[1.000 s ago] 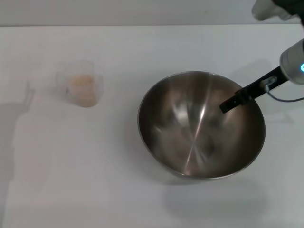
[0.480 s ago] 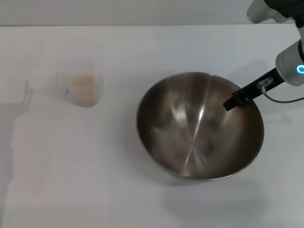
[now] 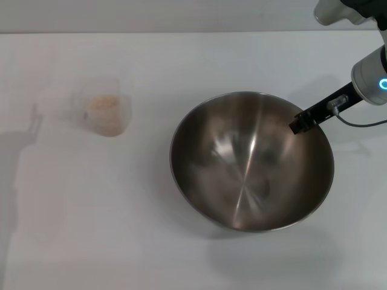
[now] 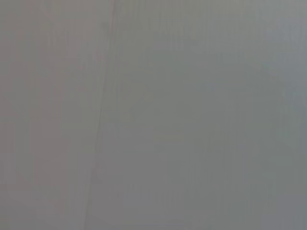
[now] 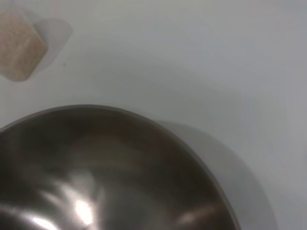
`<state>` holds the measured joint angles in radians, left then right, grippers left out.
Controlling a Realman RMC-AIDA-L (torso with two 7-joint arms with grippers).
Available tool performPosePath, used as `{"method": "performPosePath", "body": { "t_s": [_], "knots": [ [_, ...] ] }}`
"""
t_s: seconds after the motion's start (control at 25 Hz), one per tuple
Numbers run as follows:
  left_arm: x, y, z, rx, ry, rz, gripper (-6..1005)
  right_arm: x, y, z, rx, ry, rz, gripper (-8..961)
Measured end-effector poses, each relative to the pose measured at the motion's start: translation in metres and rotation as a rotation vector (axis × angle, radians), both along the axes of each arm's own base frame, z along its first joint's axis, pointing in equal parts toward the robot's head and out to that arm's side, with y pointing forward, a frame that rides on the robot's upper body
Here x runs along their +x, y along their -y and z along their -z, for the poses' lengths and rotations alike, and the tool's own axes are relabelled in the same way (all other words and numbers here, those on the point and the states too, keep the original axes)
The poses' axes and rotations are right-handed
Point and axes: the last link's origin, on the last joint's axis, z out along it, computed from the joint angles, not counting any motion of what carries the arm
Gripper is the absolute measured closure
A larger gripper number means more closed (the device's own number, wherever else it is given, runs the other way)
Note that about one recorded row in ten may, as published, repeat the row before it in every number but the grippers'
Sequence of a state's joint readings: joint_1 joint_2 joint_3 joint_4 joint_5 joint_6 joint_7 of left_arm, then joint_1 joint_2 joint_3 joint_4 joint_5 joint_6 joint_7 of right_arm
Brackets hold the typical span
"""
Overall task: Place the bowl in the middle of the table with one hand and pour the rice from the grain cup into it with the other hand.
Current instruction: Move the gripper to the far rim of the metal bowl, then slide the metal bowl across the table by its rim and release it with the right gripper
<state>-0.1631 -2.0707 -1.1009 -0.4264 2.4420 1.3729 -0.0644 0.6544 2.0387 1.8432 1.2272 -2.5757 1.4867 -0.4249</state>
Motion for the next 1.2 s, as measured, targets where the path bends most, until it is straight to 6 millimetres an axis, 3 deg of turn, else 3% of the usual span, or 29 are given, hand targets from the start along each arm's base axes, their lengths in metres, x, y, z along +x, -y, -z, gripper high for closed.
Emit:
{"method": "performPosePath", "body": {
  "t_s": [0.28, 0.4, 0.6, 1.2],
  "knots": [
    [0.001, 0.0, 0.0, 0.0, 0.0, 0.003, 155, -0.008, -0.001, -0.012, 0.067, -0.041, -0.053, 946],
    [0.001, 0.0, 0.001, -0.001, 0.0, 0.005, 155, -0.019, -0.004, -0.026, 0.151, -0.079, -0.11, 945],
    [0.003, -0.001, 0.001, -0.003, 0.001, 0.011, 155, -0.027, -0.008, -0.03, 0.205, -0.097, -0.15, 944],
    [0.004, 0.003, 0.005, -0.019, -0.002, 0.019, 155, -0.014, -0.026, -0.001, 0.202, -0.106, -0.096, 942]
  ]
}}
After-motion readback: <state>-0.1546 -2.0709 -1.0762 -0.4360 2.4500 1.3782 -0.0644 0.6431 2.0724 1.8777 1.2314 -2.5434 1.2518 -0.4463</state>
